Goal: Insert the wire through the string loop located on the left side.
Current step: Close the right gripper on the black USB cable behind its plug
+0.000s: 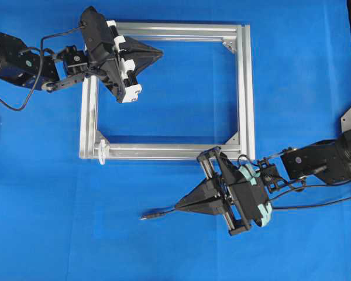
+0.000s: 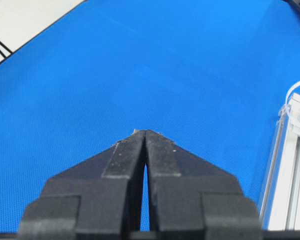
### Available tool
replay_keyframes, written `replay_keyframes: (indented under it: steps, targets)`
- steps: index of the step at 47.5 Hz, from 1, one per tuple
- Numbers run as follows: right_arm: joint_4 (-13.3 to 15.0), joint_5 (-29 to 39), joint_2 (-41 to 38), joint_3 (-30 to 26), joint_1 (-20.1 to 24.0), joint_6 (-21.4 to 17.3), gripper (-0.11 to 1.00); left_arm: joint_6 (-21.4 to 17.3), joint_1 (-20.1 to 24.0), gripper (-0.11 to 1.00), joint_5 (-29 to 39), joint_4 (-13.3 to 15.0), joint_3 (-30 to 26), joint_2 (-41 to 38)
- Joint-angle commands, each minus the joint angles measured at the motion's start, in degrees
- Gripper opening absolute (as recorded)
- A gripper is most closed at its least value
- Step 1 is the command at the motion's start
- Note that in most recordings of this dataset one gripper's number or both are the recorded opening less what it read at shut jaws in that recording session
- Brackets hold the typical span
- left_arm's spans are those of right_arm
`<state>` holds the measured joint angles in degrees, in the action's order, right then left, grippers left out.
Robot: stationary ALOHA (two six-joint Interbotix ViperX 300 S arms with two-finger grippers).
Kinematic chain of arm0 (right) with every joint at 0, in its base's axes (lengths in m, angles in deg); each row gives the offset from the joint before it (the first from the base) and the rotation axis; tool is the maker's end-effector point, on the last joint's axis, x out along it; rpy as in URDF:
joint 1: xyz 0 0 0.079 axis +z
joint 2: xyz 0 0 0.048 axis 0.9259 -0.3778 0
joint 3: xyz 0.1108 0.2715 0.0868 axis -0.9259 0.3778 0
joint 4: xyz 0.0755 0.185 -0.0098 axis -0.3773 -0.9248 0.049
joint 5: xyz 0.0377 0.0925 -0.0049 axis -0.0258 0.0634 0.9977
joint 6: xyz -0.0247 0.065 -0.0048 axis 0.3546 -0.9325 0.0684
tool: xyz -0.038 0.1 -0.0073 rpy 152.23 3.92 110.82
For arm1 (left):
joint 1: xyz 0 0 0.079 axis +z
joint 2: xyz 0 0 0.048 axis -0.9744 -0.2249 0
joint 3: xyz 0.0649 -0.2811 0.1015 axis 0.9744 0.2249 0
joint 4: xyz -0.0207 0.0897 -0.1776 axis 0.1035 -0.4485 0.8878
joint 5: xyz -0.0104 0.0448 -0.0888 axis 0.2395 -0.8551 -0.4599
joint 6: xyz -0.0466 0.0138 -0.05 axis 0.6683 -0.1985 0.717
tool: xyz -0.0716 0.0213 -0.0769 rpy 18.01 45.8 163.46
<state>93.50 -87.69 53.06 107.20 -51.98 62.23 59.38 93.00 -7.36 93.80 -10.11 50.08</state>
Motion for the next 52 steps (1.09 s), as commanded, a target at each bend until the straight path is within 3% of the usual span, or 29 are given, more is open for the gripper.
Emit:
replay_keyframes:
  steps: [1,12,25,31,42,52]
  targets:
    - [-0.1,-0.2,2.0,-0.6,0.7,-0.3,0.01,-0.1,-0.5,0.00,0.9,-1.1,-0.5,2.7]
    - [-0.1,5.5,2.4,-1.9,0.7,-2.1,-0.02,0.0,-0.5,0.00,1.1,-1.1,-0.4,2.8]
    - [-0.1,6.1,2.4,-1.8,0.7,-4.7,0.00,0.3,-0.5,0.00,1.2,-1.1,-0.6,2.8]
    - [-0.1,6.2,2.2,-1.8,0.8,-7.0,0.23,0.3,-0.6,0.00,1.1,-1.1,-0.8,2.8]
    - [-0.7,6.2,1.5,-2.2,1.1,-7.6,0.89,0.3,-0.6,0.00,1.1,-1.1,-0.9,2.8]
    - [-3.2,5.9,-1.1,-3.3,1.2,-7.6,0.87,0.4,-0.5,0.00,1.1,-1.1,-0.9,2.8]
